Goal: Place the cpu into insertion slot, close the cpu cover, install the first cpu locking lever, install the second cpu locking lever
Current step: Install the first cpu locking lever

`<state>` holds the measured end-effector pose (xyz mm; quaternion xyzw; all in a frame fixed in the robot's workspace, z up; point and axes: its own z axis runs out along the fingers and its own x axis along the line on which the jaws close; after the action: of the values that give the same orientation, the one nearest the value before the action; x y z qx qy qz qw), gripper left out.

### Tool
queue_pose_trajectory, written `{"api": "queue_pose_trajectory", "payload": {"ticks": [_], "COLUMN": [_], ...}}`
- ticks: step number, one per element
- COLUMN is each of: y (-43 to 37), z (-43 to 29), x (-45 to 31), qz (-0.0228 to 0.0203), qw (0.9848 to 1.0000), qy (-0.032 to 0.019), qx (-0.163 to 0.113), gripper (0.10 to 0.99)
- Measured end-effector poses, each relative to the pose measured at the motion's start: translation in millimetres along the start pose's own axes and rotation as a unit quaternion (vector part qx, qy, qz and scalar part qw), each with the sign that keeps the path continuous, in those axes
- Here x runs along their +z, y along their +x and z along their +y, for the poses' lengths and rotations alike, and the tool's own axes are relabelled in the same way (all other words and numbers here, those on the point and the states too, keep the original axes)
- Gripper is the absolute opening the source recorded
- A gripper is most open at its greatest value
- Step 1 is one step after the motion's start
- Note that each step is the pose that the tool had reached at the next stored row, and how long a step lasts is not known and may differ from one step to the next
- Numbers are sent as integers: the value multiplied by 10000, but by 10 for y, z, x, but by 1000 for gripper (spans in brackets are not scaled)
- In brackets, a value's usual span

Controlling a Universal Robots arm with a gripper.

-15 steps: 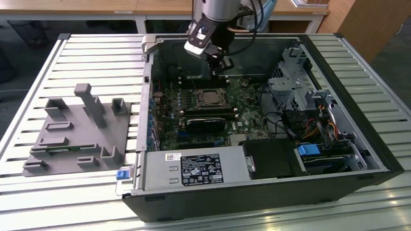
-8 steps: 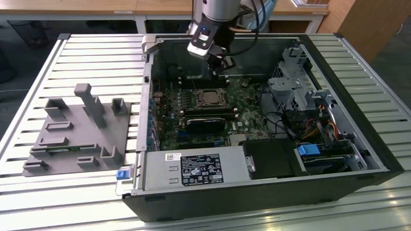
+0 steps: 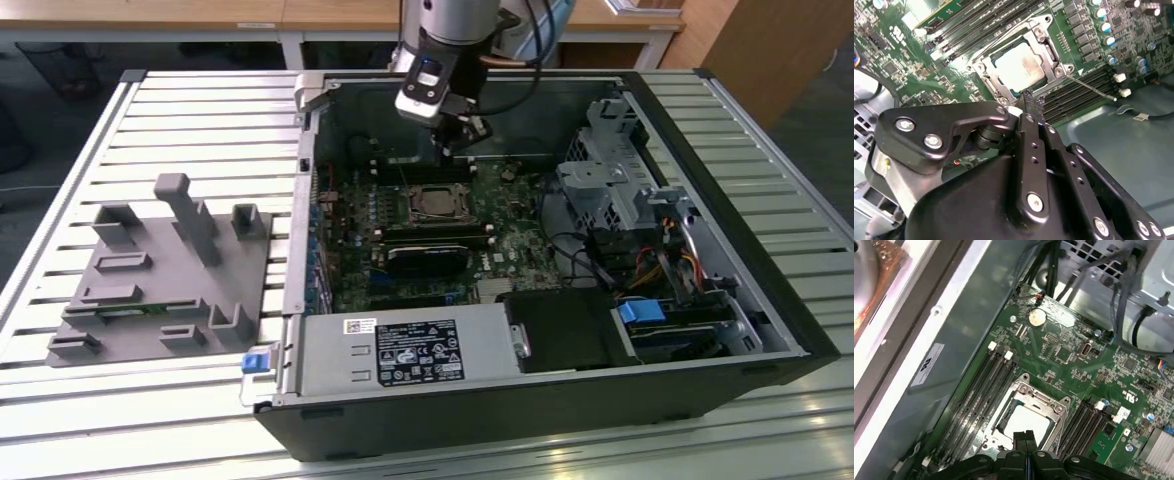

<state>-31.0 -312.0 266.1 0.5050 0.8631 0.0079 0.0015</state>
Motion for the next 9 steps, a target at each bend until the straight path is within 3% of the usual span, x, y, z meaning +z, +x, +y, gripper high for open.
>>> {"api": "queue_pose_trajectory", "payload": {"ticks": [5,9], "y": [0,0], "z": [0,0], "x": [1,2], "qz": [6,11], "qw": [9993,9976], "qy": [2,4], "qx": [-370,-699], "gripper": [106,106]}}
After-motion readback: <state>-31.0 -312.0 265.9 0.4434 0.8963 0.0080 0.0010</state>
